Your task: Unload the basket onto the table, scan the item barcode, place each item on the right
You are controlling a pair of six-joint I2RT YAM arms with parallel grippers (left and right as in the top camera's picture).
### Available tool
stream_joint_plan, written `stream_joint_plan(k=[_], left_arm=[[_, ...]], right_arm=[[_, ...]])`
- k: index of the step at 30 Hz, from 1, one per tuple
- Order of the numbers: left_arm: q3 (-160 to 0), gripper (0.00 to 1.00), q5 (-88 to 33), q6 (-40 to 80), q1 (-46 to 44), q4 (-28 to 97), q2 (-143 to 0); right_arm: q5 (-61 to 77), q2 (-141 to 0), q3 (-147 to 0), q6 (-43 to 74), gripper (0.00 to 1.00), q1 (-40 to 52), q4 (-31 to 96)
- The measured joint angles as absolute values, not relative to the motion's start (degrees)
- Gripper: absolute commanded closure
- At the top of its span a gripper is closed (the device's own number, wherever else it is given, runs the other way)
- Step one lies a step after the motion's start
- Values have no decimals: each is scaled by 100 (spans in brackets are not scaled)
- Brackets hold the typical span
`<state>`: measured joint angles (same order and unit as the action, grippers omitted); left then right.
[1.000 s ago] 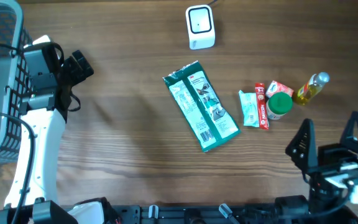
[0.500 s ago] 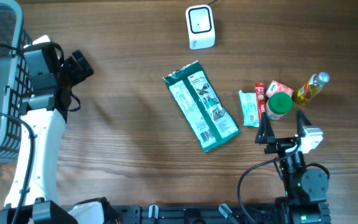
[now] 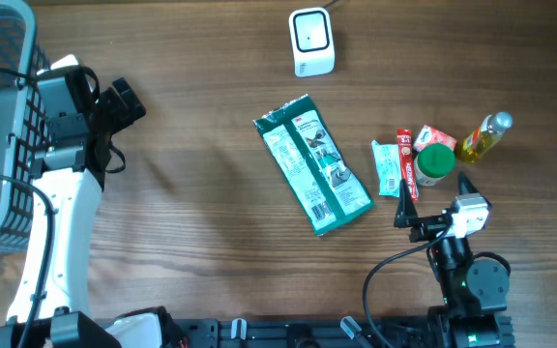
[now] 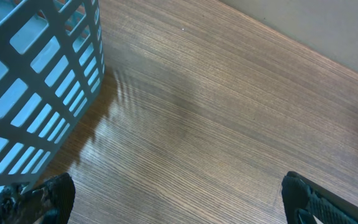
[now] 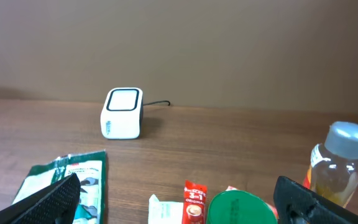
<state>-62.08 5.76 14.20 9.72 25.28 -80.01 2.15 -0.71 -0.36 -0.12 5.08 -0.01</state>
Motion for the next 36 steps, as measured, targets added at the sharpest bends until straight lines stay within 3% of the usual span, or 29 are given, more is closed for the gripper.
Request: stream_joint_plan(k=[22,31,36], left_arm=[[-6208,0,576,1420,972,2663,-7861],[-6211,0,578,1420,972,3225,-5389],[-6211,0,578,1420,923,3422,-4770]], right_arm=[[259,-71,-36,-183,0,508,-1],[259,-73,-36,-185,0,508,3],[259,-73,-36,-185,0,508,3]])
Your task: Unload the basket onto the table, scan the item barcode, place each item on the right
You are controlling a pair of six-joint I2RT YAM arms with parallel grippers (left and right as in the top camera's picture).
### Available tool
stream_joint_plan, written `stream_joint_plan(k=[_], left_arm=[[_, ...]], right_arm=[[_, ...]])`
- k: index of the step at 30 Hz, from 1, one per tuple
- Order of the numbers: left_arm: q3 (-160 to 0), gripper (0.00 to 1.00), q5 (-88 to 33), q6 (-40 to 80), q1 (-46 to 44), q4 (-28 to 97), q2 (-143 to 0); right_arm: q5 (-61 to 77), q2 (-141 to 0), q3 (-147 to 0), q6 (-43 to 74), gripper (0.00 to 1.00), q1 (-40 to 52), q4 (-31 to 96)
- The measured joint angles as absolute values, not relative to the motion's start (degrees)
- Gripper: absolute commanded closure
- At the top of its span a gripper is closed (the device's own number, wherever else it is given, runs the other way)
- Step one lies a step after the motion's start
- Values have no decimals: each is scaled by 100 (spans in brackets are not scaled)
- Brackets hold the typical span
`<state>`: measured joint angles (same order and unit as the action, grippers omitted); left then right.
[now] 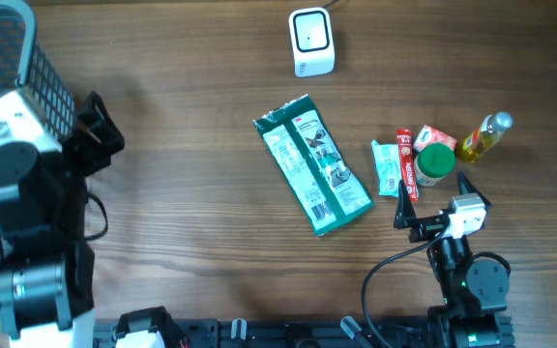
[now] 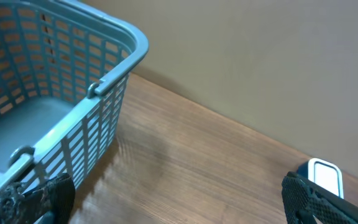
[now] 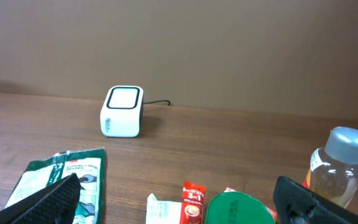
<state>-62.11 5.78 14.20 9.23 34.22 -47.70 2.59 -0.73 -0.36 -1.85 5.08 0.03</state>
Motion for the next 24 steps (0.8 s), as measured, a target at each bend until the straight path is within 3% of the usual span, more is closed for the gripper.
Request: stream_joint_plan(k=[12,18,24], left_arm=[[-5223,0,598,1577,305,3859,-1885],[-4248,0,589,1820,305,2788,-746],[-2877,0,303,1979,305,340,-78]], right_arm=[[259,-75,-36,-185,0,508,3],[259,-73,-36,-185,0,508,3],[259,-73,-36,-185,0,508,3]])
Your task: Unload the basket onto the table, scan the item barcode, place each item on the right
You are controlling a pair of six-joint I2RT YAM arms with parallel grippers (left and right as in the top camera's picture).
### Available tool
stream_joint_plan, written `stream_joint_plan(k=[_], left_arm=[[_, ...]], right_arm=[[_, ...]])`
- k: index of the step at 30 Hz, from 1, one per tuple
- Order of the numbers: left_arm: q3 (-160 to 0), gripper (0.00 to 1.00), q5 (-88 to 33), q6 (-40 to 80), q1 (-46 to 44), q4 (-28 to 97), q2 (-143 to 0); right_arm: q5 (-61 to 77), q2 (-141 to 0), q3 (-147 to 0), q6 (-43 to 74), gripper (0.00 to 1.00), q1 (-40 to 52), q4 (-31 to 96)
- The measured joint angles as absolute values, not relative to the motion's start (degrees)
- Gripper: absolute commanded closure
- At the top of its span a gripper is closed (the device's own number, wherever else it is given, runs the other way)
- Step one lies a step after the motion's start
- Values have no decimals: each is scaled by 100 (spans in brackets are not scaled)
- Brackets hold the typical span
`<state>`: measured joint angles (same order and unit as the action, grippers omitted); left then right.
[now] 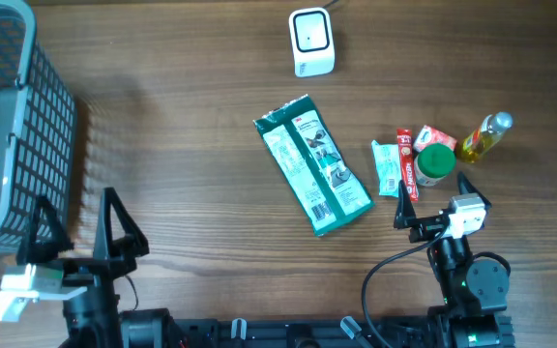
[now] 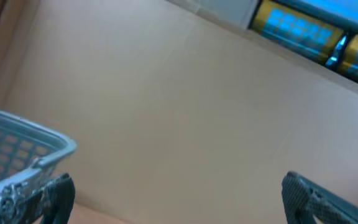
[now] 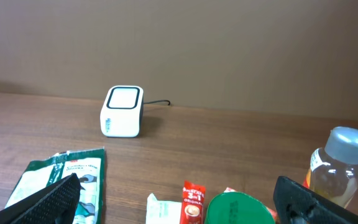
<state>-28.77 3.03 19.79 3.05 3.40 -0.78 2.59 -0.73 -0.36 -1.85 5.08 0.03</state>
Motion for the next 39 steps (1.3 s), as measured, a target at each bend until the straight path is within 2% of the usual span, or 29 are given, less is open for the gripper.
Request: stream_joint_plan(k=[2,7,15,20,26,33,39], left_arm=[[-2394,0,202,1988,255,-434,-78],[-1406,0,137,2008,158,-1474,-80],[-342,0,137,2008,158,-1535,-80],[-106,0,134,2008,158,-1046,-78],[-43,0,75,1896,158,397,-80],[-43,0,-215,333,158,386,-78],[-43,0,-316,-130,158,370,-78]], right_arm=[[259,-73,-36,-185,0,508,3],[259,-73,-36,-185,0,508,3],[259,-73,-36,-185,0,508,3],[261,-73,-36,-185,0,508,3],[259,-73,-36,-185,0,508,3],[261,-73,-36,-185,0,508,3],[259,-73,-36,-185,0,508,3]])
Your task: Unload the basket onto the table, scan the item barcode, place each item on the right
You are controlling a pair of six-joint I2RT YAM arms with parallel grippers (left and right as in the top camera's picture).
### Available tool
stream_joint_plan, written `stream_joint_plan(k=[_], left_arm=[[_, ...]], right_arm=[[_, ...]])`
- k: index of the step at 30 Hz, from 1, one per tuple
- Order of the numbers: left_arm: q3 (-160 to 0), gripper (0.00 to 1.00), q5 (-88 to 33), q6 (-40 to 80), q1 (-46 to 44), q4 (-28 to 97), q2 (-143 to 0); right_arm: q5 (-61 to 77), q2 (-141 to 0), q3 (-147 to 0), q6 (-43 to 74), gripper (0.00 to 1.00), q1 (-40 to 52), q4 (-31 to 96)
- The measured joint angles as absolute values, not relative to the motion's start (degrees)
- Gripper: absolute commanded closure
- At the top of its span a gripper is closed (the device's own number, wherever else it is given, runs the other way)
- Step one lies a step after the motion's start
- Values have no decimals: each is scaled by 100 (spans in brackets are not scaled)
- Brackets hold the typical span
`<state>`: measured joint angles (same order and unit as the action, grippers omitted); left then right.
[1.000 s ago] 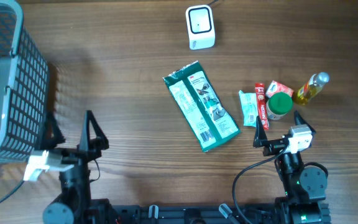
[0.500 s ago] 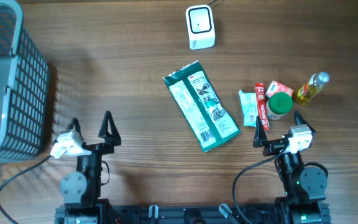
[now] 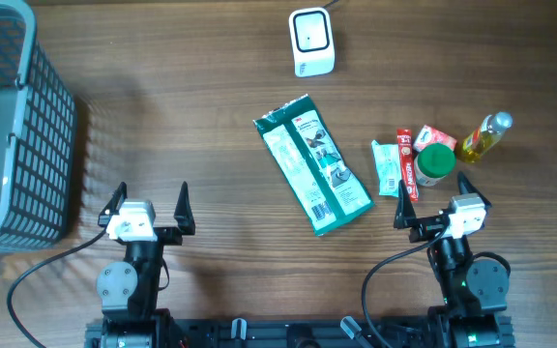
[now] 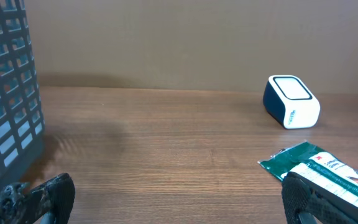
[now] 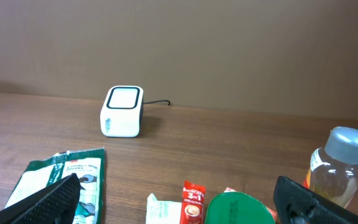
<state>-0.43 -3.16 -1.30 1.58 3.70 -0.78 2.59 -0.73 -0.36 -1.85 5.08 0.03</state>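
The white barcode scanner (image 3: 311,42) stands at the table's far middle, also seen as scanner (image 4: 291,101) and scanner (image 5: 123,112). A green snack packet (image 3: 312,177) lies flat mid-table, label up. My left gripper (image 3: 150,199) sits low at the front left, open and holding nothing; its fingers (image 4: 42,198) frame bare wood. My right gripper (image 3: 434,198) rests at the front right, open and holding nothing, just short of a green-lidded jar (image 5: 240,210).
A grey mesh basket (image 3: 51,116) fills the far left corner. By the right gripper lie a red coffee sachet (image 3: 406,162), a pale green sachet (image 3: 388,168), a pink packet (image 3: 431,134) and a small oil bottle (image 3: 483,136).
My left arm has moved from the front left corner to a low rest at the front edge. Its camera faced the wall then and faces the scanner now. The right arm has not moved.
My left arm was stretched out beside the basket, gripper open over bare wood. Then it stood drawn back toward the front, then at the front left corner. Now it rests low at the front edge. The packet, scanner and right arm stayed put throughout.
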Motion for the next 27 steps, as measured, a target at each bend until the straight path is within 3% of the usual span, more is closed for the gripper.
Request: stream_joint_plan(k=[27], left_arm=[[-43,0,-316,-255,158,370,-78]], right_arm=[[259,-73,-36,-185,0,508,3]])
